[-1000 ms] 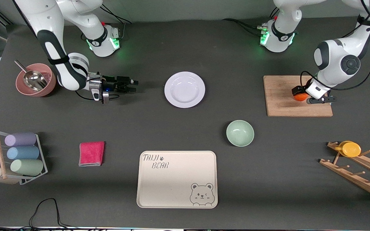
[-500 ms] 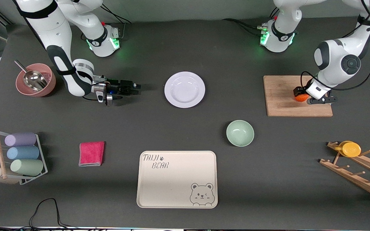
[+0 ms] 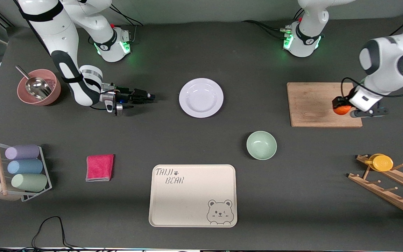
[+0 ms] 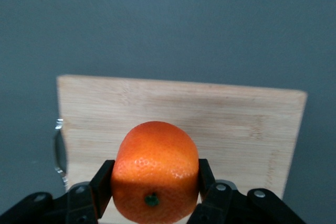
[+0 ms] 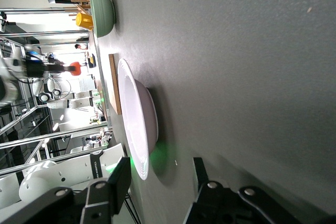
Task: Place orange and plate with both arms
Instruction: 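Close the left gripper on the orange while the right gripper grips the plate rim, then carry the orange with the left gripper over the white plate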
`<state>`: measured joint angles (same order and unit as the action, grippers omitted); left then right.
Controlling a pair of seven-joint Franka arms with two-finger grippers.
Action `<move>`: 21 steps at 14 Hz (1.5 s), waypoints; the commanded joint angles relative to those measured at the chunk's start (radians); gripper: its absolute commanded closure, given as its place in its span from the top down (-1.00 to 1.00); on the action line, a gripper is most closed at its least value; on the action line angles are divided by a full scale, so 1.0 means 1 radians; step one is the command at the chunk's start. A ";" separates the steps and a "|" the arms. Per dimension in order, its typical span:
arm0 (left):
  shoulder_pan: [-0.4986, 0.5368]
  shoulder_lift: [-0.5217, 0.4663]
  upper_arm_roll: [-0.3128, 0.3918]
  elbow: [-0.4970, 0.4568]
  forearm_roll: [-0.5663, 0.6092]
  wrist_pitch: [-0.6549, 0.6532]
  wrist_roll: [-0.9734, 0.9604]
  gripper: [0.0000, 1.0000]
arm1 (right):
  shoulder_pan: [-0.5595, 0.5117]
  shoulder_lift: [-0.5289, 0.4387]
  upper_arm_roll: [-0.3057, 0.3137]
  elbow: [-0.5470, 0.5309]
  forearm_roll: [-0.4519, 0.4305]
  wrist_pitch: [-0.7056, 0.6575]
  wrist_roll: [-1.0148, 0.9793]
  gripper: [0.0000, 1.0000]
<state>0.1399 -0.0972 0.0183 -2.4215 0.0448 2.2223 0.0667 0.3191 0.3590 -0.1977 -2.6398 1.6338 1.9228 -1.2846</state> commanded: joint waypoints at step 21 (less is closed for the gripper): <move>-0.309 0.391 -0.540 0.771 -0.004 -0.330 -1.060 -1.00 | 0.041 0.104 0.020 0.047 0.129 -0.010 -0.140 -0.10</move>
<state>-0.0596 0.1767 -0.5306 -1.7038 -0.0351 1.8351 -0.8399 0.3497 0.4378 -0.1788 -2.6018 1.7324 1.9224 -1.3936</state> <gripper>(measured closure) 0.317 0.546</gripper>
